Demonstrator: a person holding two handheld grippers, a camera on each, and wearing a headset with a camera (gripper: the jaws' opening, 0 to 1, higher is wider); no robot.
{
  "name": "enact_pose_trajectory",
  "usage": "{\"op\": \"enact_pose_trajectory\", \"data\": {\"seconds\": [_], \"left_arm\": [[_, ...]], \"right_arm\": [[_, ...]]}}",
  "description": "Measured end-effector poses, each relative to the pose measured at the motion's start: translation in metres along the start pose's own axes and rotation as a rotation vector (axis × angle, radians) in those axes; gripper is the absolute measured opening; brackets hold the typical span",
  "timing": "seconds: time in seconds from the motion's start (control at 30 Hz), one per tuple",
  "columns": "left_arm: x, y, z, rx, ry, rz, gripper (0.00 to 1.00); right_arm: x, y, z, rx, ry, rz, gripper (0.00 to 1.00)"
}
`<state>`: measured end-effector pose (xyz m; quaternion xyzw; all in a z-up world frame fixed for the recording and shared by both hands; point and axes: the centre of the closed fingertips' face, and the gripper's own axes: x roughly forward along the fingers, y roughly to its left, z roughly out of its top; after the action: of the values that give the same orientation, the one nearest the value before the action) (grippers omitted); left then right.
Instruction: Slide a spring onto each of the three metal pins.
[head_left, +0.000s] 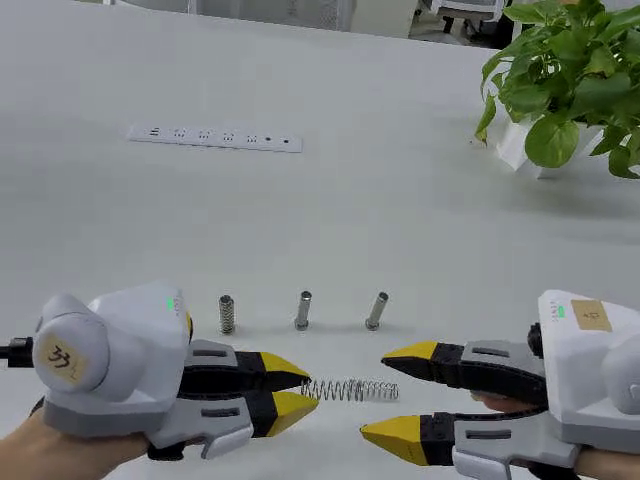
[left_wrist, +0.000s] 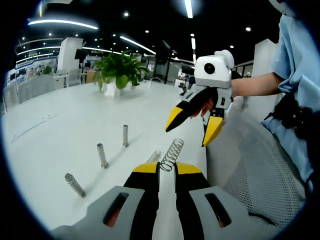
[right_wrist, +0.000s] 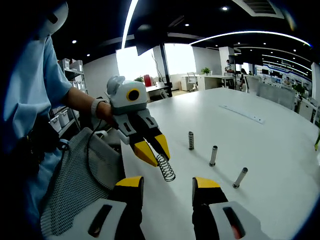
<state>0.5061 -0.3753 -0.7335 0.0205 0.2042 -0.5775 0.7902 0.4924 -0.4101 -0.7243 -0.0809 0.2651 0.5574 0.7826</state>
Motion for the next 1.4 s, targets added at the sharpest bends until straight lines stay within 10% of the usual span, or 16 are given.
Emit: {"op": "enact_pose_trajectory", "data": {"seconds": [0.87,1.4], "left_arm": [[0.008,-0.012,-0.002,0.002,0.001,-0.047,0.07],[0.011,-0.014,-0.005,0.035,0.031,-0.043,0.08]], "right_arm": [[0.005,0.004,-0.011,0.025,0.032,0.042,0.08],[0.004,0.007,-0.003,-0.104,0.131,0.047,0.07]]}}
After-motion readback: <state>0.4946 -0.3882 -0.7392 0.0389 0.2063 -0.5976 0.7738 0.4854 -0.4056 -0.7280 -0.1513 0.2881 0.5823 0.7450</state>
